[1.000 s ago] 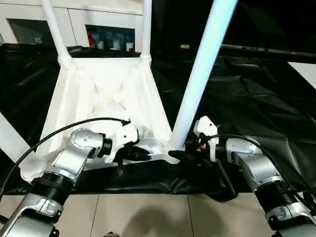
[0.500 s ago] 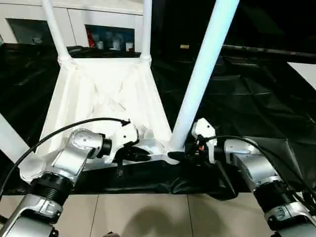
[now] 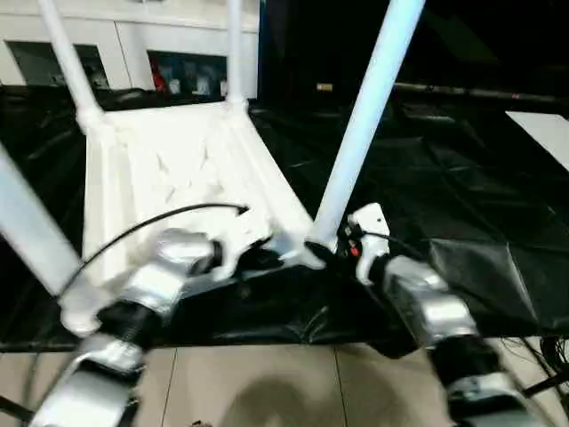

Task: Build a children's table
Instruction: Rotate leg to tighten

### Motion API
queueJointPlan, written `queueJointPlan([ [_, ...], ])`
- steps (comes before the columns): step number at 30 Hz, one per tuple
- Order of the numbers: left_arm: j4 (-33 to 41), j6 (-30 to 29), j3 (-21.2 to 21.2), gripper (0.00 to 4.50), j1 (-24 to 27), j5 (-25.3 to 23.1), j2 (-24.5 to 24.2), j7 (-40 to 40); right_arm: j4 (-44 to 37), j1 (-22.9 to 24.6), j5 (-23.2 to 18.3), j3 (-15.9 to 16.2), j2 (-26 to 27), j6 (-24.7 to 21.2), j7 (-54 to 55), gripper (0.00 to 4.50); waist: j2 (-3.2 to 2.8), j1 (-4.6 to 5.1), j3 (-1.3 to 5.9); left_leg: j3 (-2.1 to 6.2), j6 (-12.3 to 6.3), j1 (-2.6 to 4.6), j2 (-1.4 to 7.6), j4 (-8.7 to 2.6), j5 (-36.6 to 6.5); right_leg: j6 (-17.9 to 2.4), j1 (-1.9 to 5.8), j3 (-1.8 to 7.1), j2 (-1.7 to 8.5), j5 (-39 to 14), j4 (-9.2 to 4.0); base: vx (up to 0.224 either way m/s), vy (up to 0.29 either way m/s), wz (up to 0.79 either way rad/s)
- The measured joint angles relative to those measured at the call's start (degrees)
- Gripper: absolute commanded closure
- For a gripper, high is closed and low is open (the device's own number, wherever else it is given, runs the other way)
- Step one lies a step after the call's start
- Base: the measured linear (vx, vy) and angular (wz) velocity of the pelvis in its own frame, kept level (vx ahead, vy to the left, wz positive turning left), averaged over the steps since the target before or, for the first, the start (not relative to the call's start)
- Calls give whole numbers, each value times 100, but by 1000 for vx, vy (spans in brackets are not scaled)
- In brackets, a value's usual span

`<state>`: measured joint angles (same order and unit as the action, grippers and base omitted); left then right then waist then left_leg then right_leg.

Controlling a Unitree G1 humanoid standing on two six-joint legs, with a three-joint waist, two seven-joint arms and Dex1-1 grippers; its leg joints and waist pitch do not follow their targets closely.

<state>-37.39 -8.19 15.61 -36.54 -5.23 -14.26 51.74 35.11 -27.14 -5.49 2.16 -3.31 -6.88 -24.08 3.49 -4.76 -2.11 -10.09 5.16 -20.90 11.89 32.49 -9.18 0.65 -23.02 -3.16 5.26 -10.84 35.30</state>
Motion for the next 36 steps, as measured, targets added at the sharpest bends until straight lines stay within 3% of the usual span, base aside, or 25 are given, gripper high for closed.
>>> queueJointPlan([
  [2,-135,-62,18,450,-91,-111,227,-368,130,-137,170,-44,159,-32,609,177,-8,-4,5,0,0,-1,-4,0,0,2,3,6,0,1,-8,0,0,0],
  [7,-234,-69,49,450,-142,-160,345,-564,361,-200,294,-45,200,239,836,177,-32,-15,26,0,0,-2,-5,1,0,4,13,10,0,1,-21,0,0,0],
  [9,-235,-49,48,450,-141,-174,345,-564,385,-201,286,-51,201,286,816,122,-32,-17,26,0,0,-3,-5,-1,0,5,12,9,0,2,-20,0,0,0],
  [14,-217,116,46,450,-114,-173,220,-394,370,-203,265,-19,60,310,342,67,-25,-17,22,1,-1,-8,-4,-4,0,6,5,7,0,3,-20,0,0,0],
  [23,673,456,-20,450,513,235,-676,1000,-596,50,39,740,-1351,202,-2530,67,-19,-18,15,4,-1,-20,4,-26,0,-5,-12,-5,-6,6,-19,0,0,0],
  [33,1467,54,3,450,918,571,-1056,1836,-917,23,-117,962,-1538,121,-3402,67,9,-35,-1,-13,-5,-27,3,-13,-1,-8,-13,3,0,-8,-31,0,0,0],
  [36,1507,38,2,450,941,575,-1079,1874,-927,23,-83,1011,-1551,124,-3465,94,16,-33,-5,-19,-5,-25,3,-12,-1,-8,-12,3,0,-8,-29,0,0,0],
])
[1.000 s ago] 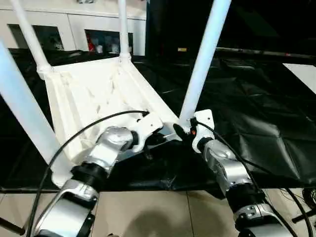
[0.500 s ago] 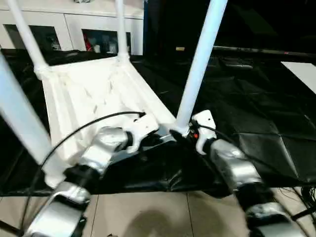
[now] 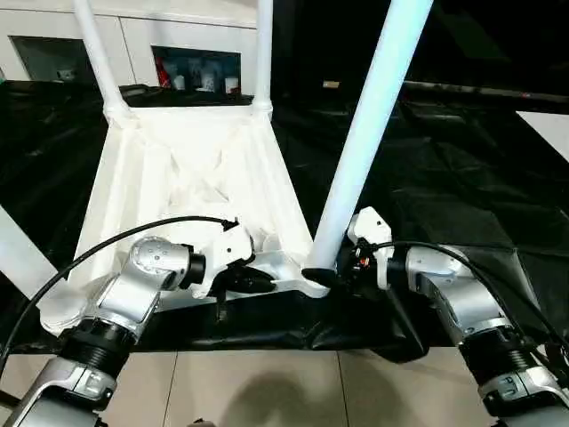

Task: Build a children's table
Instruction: Rotate leg to tighten

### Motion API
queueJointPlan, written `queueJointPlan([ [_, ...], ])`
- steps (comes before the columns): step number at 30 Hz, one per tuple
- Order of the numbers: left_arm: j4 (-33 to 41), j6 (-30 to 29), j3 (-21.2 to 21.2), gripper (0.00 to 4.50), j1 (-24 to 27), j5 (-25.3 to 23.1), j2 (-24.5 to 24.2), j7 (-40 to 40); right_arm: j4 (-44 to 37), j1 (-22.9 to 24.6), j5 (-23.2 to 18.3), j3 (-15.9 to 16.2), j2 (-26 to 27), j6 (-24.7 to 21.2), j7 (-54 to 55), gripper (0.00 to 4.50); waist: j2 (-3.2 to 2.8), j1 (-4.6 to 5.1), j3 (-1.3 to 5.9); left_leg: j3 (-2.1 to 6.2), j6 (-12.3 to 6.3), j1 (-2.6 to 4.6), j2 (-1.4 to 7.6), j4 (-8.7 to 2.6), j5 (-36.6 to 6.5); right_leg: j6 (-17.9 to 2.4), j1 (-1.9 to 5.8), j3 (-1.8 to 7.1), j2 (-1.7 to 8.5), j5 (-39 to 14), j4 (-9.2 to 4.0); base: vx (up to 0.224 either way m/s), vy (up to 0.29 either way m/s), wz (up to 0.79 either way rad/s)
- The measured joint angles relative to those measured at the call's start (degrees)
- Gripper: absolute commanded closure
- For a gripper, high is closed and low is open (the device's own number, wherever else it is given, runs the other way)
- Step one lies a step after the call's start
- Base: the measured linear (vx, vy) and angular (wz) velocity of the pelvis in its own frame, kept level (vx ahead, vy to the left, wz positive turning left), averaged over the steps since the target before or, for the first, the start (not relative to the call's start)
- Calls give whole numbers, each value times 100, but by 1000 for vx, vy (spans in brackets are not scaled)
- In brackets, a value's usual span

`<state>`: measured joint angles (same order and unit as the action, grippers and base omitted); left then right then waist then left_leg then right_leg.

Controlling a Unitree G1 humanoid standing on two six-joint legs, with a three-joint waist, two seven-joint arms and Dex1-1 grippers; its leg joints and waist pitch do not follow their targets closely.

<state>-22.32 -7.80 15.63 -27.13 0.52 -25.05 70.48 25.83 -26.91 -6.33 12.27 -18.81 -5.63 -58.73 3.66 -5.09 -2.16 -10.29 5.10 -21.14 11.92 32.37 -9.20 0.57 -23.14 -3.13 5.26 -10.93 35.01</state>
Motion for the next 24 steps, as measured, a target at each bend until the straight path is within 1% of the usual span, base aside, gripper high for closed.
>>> queueJointPlan([
  [4,31,-48,-8,450,13,5,-16,0,1,0,42,61,4,13,-61,133,8,6,-3,0,0,3,0,0,0,0,1,1,0,0,2,0,0,0],
  [6,60,-80,-10,450,22,16,-32,-1,2,0,33,77,5,16,-95,141,11,9,-5,0,0,3,0,1,0,0,1,1,0,0,3,0,0,0],
  [11,68,-103,-15,450,25,31,-43,-1,2,-6,14,98,6,21,-126,193,12,10,-5,-1,0,4,0,3,0,0,1,3,-1,0,4,0,0,0],
  [15,68,-136,-22,450,25,31,-46,-1,5,-14,-26,96,15,23,-127,203,17,10,-3,-1,0,6,0,4,0,0,2,3,-1,1,7,0,0,0],
  [18,68,-154,-23,450,27,31,-47,-11,12,-18,-77,66,43,13,-120,223,26,11,3,0,0,8,0,5,0,0,4,4,-1,1,7,0,0,0],
  [20,-10,-139,-25,450,-8,-15,15,-185,124,-16,-67,-5,144,77,84,228,27,16,4,0,0,17,0,6,0,-1,11,7,-1,2,8,0,0,0],
  [24,-613,-153,-22,450,-398,-323,527,-1006,556,-44,20,-381,616,97,1450,241,28,23,9,0,2,31,-4,6,0,14,17,20,-1,5,12,0,0,0],
])
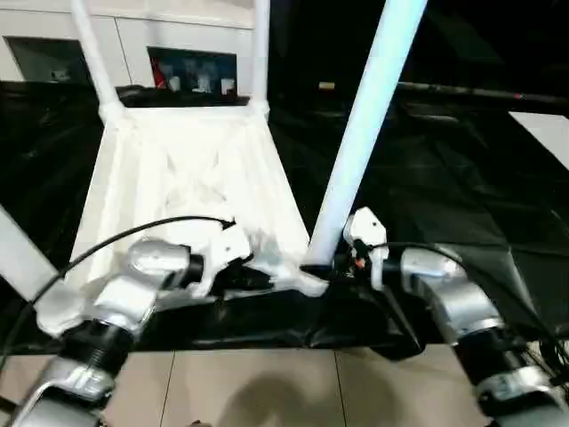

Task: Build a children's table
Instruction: Rotate leg to tighten

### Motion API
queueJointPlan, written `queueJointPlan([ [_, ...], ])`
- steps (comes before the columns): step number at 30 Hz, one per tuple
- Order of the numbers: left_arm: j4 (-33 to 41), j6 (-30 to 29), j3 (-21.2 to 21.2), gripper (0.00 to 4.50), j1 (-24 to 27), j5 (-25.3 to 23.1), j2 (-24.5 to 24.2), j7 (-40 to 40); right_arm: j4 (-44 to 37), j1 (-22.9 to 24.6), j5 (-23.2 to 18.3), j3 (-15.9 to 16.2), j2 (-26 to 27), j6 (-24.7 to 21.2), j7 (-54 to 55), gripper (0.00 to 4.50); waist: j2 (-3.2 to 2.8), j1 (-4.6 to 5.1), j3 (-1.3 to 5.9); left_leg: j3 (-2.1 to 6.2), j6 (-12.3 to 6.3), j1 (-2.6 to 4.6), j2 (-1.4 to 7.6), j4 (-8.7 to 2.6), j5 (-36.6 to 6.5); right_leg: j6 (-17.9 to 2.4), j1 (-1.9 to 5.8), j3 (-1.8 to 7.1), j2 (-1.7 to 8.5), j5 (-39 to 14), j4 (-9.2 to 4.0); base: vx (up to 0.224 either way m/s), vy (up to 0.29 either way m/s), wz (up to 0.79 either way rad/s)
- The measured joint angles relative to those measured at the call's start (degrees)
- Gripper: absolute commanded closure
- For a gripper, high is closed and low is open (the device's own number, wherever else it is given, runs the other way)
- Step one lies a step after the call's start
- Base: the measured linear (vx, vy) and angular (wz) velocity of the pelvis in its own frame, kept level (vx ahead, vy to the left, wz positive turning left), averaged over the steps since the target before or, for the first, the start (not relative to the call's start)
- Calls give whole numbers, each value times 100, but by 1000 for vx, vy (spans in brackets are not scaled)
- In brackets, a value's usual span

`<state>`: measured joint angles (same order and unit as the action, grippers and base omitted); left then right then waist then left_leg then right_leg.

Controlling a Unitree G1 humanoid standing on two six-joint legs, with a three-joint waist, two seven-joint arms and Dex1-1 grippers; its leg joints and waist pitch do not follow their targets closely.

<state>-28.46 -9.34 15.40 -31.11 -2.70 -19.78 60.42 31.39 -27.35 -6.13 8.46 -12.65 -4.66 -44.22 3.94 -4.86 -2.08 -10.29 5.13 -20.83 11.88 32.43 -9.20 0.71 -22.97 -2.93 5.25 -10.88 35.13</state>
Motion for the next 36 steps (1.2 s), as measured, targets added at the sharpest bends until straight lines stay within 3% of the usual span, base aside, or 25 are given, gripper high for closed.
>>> queueJointPlan([
  [9,-1197,-234,32,450,-757,-436,1128,-1654,653,-435,240,-669,1039,-365,3042,243,-11,-6,6,-5,0,25,-20,1,0,11,20,41,1,0,-13,0,0,0],
  [15,-1284,-70,78,450,-797,-506,1122,-1744,949,-583,269,-710,1148,-132,3266,243,-9,8,12,-4,0,25,-18,-7,0,13,17,37,-1,1,-15,0,0,0],
  [17,-1282,-44,81,450,-797,-504,1088,-1722,967,-583,262,-732,1137,-56,3178,188,-10,6,12,-4,0,23,-17,-11,0,14,11,35,-1,2,-12,0,0,0],
  [23,-1147,208,56,450,-710,-410,680,-1285,881,-546,97,-565,580,53,1650,128,-13,42,5,5,0,-9,-3,-19,0,11,-17,24,-15,14,-10,0,0,0],
  [29,-706,470,28,450,-412,-169,97,-302,166,-273,-49,-47,-289,-146,-188,124,-13,22,2,16,0,-23,4,-16,0,-17,-21,19,-26,31,-11,0,0,0],
  [36,20,339,28,450,42,286,-470,771,-213,-197,-251,133,-676,-268,-1409,124,0,-5,-5,6,-1,-25,4,-10,0,-18,-23,28,-26,9,-16,0,0,0],
])
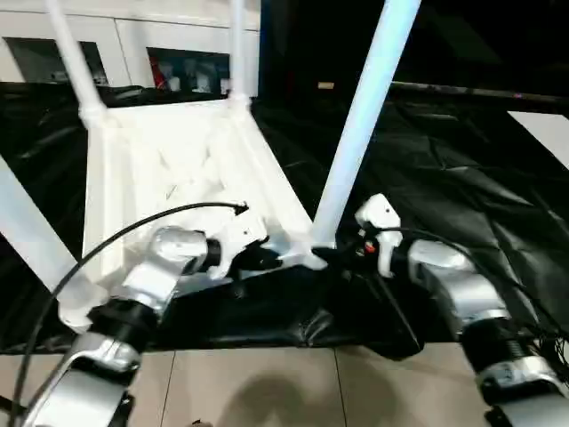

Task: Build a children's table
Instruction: Rotate leg to tighten

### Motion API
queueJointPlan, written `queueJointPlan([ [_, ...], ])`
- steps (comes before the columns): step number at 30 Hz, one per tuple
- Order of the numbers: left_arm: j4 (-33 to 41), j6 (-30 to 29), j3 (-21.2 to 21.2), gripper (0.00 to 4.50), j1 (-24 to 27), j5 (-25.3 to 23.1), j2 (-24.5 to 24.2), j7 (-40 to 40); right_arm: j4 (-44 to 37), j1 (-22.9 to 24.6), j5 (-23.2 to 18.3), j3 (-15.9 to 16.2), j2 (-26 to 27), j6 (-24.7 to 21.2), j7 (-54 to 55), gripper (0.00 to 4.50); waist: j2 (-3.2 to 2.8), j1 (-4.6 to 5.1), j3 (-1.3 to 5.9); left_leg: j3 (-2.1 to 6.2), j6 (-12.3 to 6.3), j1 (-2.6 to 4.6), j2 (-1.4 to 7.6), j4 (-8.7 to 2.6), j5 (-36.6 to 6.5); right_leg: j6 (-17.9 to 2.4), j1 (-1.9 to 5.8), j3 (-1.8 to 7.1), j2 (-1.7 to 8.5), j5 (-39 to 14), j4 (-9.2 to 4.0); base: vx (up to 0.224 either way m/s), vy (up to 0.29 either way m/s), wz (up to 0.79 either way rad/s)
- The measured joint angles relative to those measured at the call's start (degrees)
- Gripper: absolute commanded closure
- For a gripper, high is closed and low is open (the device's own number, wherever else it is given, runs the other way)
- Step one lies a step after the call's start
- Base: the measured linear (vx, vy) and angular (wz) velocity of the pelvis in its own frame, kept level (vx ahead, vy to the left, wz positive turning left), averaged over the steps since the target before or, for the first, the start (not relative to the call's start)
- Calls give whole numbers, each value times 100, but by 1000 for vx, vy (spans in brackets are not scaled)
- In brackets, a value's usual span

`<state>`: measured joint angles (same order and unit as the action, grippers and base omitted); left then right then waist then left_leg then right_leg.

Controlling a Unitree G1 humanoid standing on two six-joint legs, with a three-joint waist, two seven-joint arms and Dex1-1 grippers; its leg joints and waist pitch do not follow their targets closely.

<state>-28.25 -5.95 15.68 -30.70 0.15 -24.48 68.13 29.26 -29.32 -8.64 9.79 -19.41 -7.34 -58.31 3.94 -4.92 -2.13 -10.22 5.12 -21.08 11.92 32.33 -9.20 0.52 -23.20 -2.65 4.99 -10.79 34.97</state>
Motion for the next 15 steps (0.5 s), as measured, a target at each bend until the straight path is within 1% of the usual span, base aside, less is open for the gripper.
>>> queueJointPlan([
  [4,331,-218,41,450,144,75,-124,294,-94,2,-29,181,39,0,-170,124,7,-16,-4,-13,-12,-8,0,5,-8,-5,-5,4,3,-6,-3,0,0,0],
  [6,390,-249,45,450,168,104,-161,339,-106,3,-30,193,64,2,-223,151,17,-16,-10,-16,-12,-7,0,5,-8,-5,-5,4,3,-6,-3,0,0,0],
  [9,432,-274,44,450,188,116,-191,348,-113,10,-33,200,81,2,-319,161,23,-11,-13,-16,-12,-6,0,7,-8,-5,-5,6,3,-6,-1,0,0,0],
  [12,458,-298,41,450,198,126,-195,348,-113,14,-33,204,79,4,-362,195,24,-13,-14,-16,-12,-5,0,8,-8,-5,-5,6,3,-6,0,0,0,0],
  [15,475,-348,37,450,198,128,-199,348,-113,15,-37,236,78,16,-412,205,25,-11,-14,-16,-12,-5,0,8,-8,-5,-5,6,3,-6,1,0,0,0],
])
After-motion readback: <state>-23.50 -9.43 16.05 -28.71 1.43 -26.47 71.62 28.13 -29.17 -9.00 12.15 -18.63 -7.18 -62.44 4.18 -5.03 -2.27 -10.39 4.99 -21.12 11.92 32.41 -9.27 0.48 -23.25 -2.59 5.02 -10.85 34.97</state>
